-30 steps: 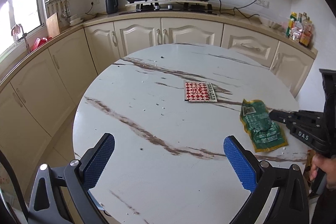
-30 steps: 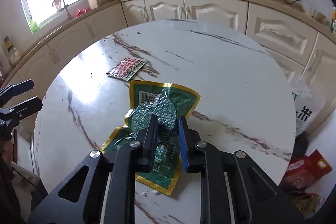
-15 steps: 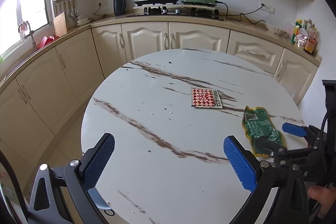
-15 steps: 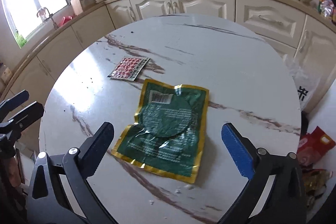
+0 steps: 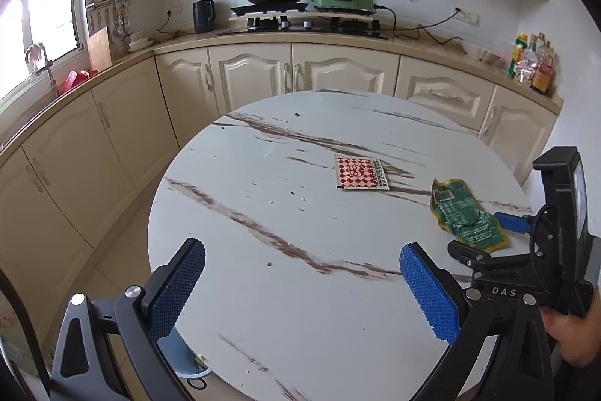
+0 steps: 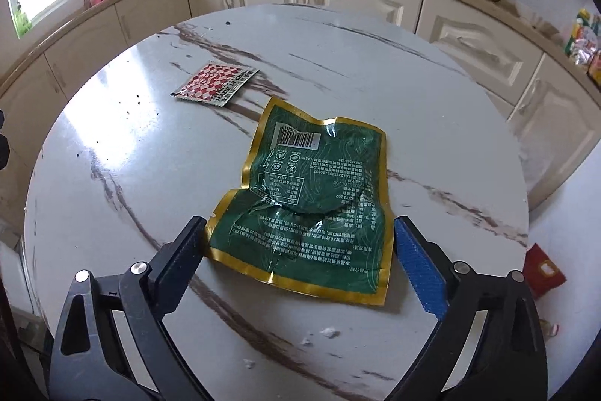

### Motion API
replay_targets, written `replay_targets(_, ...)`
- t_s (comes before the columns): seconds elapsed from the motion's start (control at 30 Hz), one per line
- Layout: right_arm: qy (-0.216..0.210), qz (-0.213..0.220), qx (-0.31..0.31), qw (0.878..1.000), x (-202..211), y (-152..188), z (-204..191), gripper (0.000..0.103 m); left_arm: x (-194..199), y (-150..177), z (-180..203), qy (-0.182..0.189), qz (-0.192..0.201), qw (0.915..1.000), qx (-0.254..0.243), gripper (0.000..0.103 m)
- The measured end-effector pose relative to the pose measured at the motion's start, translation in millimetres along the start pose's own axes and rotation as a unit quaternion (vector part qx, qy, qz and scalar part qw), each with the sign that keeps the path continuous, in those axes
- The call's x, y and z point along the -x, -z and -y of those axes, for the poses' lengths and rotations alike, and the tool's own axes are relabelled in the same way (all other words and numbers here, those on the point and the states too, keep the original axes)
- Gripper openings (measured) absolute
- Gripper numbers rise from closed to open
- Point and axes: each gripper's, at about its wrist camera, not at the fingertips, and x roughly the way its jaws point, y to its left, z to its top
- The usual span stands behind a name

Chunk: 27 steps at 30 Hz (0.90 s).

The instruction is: Collect trash

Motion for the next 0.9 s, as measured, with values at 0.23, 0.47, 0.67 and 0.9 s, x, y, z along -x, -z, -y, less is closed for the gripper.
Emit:
replay_targets(0.23,-0.022,0.010,-0.021,0.999,6,-4,23,0.057,0,2,-4,0.003,-0.009,0.9999,0.002,0.102)
replay_targets(0.47,0.014,0.021,0.026,0.999,3,-3,11,0.057,-8,2,-3,0.005,-0.022,0.9997,-0.007,0.102)
replay_targets(0.67,0.089,0.051,0.131,0.986,5,-2,-20,0.072,-14,-4,-1,0.012,-0.028,0.9995,-0.009,0.102)
replay_targets(0.9,0.033,0.048,0.113,0.992,0,-5,-17,0.002,-20,-8,7,0.017,-0.034,0.9991,-0.021,0.102)
